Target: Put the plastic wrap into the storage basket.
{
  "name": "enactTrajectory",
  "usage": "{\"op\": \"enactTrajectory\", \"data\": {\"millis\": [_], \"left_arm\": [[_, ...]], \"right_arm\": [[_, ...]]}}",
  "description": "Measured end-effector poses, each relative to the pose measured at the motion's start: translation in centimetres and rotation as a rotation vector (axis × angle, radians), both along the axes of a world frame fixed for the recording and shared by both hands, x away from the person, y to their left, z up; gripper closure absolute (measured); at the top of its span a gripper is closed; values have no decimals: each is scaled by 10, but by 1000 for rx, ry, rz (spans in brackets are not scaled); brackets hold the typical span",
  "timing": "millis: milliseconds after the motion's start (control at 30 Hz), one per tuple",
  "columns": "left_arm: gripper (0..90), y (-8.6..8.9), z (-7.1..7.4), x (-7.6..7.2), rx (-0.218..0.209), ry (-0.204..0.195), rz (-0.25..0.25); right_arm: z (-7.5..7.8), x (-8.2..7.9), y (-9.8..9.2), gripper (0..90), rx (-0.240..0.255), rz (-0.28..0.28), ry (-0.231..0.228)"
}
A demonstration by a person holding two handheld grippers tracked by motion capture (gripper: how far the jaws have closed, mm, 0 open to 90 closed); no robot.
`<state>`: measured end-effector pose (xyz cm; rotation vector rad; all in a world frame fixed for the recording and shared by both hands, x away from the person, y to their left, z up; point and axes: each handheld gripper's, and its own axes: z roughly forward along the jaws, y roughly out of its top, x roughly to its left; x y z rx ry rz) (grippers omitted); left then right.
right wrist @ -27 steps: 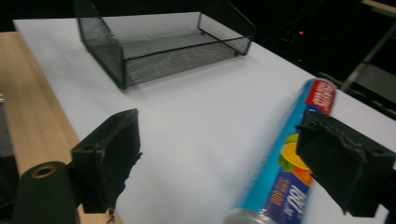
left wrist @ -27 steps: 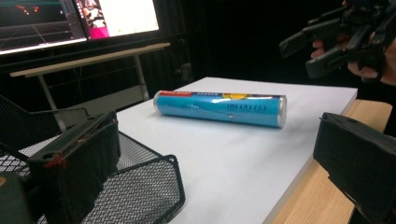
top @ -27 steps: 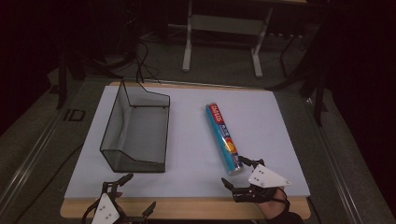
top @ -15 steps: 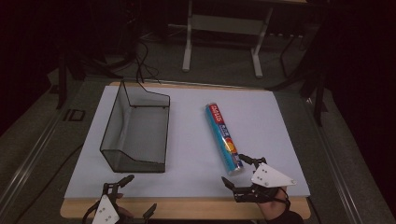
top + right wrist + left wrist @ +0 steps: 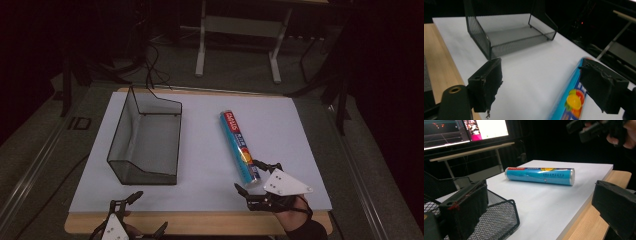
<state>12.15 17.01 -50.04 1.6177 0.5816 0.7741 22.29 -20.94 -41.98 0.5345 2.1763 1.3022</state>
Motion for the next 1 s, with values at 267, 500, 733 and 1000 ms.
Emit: {"op": "enactTrajectory", "data": {"millis": [267, 500, 733, 1000], "left_arm": [[13, 1, 1, 2, 3, -4, 2], [13, 0, 1, 3, 5, -10, -26], [13, -2, 0, 5, 9, -5, -25], [13, -2, 0, 6, 10, 0, -34]], "right_arm": [[25, 12, 9, 128, 45, 7, -24], [33, 39, 12, 129, 17, -79, 14], [39, 62, 11, 114, 24, -127, 39], [43, 91, 11, 108, 15, -168, 79]]}}
